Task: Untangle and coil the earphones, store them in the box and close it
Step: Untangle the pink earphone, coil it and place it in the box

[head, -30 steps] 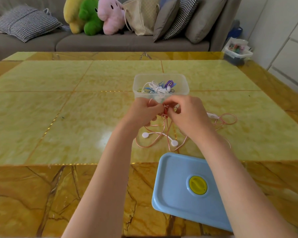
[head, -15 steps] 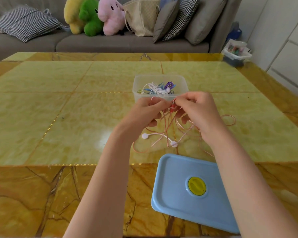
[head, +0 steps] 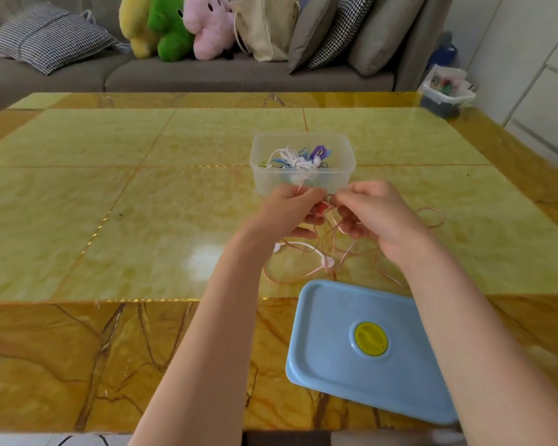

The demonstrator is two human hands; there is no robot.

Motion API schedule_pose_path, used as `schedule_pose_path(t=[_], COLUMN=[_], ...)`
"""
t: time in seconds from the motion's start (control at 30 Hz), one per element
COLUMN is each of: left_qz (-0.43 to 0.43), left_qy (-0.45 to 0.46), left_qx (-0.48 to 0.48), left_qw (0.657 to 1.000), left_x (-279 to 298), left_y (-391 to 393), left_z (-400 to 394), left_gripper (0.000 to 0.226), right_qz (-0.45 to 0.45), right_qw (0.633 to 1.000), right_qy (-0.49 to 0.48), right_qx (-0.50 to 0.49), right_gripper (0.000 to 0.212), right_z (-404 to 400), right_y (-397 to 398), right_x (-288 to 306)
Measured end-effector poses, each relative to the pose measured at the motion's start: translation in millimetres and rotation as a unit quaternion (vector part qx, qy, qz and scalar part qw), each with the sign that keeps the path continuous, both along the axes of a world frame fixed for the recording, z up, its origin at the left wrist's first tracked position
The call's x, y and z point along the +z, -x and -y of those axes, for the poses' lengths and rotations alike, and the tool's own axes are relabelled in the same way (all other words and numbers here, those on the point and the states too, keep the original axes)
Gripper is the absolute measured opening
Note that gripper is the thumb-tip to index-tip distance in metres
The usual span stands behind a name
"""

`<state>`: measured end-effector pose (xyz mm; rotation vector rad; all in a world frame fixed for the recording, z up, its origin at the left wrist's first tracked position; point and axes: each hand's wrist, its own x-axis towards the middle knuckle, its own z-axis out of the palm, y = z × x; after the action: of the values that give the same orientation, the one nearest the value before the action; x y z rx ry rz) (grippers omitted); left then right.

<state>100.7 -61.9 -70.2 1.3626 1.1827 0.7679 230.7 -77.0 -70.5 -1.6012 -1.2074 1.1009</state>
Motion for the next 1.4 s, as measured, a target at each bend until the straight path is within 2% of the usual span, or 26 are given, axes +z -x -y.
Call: schedule_pose_path(t=[0.07, 0.2, 0.27, 0.33, 0.5, 0.57, 0.7, 0.8, 0.87, 0.93, 1.0, 1.1, 1.17, 1.23, 1.33, 1.4], left_qz=[0.038, 0.081, 0.109, 0.125, 0.085, 0.077, 0.05, -0.006, -0.042, -0.062, -0.079, -0.078, -0.064, -0.034, 0.012, 0.025], left_qy=[0.034, 0.036, 0.028, 0.009, -0.053, -0.077, -0.118, -0.116, -0.099, -0.083, -0.083, -0.095, -0.095, -0.087, -0.077, -0.08], left_qx=[-0.005, -0.014, 0.007, 0.049, 0.062, 0.044, -0.003, -0.003, 0.012, 0.022, 0.026, 0.034, 0.036, 0.034, 0.045, 0.062], left_qw=[0.999, 0.996, 0.994, 0.991, 0.993, 0.993, 0.992, 0.993, 0.994, 0.994, 0.993, 0.992, 0.993, 0.995, 0.996, 0.995], left_x=[-1.6, -1.5, -1.6, -2.5, -7.2, -8.2, -7.4, -12.7, -20.1, -27.2, -30.0, -27.9, -25.4, -23.4, -19.8, -18.3], left_y=[-1.3, 2.9, 3.7, 4.6, 8.7, 10.0, 10.3, 11.6, 14.2, 17.2, 18.5, 16.5, 15.0, 14.9, 17.6, 21.2], left_z=[1.0, 0.7, -0.6, -3.2, -6.8, -6.9, -4.8, -5.5, -7.3, -8.7, -9.5, -10.7, -10.5, -9.7, -8.4, -8.6], left_gripper=[0.02, 0.012, 0.004, 0.005, 0.002, 0.012, 0.019, 0.019, 0.018, 0.019, 0.02, 0.025, 0.025, 0.024, 0.017, 0.013], right_qz=[0.016, 0.017, -0.01, -0.036, -0.02, -0.04, -0.158, -0.232, -0.181, -0.024, 0.142, 0.289, 0.329, 0.332, 0.302, 0.24], right_qw=[1.0, 1.0, 1.0, 0.999, 0.999, 0.998, 0.986, 0.972, 0.983, 0.997, 0.984, 0.95, 0.937, 0.935, 0.944, 0.963], right_qy=[-0.011, -0.021, -0.026, -0.031, -0.028, -0.019, -0.004, 0.003, -0.014, -0.05, -0.088, -0.11, -0.116, -0.128, -0.13, -0.119], right_qx=[0.007, 0.007, -0.003, -0.012, -0.035, -0.043, -0.045, -0.037, 0.001, 0.05, 0.064, 0.035, 0.01, -0.004, -0.013, -0.021], right_gripper=[0.017, 0.015, 0.016, 0.015, 0.015, 0.014, 0.01, 0.008, 0.004, 0.007, 0.008, 0.01, 0.012, 0.013, 0.011, 0.008], right_z=[0.4, 0.5, 1.8, 2.7, -0.5, -3.7, -5.8, -3.5, -1.2, 0.7, -1.2, -5.8, -7.0, -6.0, -5.4, -5.4], right_y=[-0.2, -1.6, -3.6, -4.7, -0.1, 4.0, 8.7, 6.3, 6.5, 10.9, 16.9, 21.9, 22.6, 24.0, 25.5, 28.0], right_x=[-0.6, 1.1, 2.7, 1.8, -5.4, -6.9, -10.4, -8.5, -7.4, -9.0, -14.3, -22.5, -25.2, -23.5, -19.0, -18.3])
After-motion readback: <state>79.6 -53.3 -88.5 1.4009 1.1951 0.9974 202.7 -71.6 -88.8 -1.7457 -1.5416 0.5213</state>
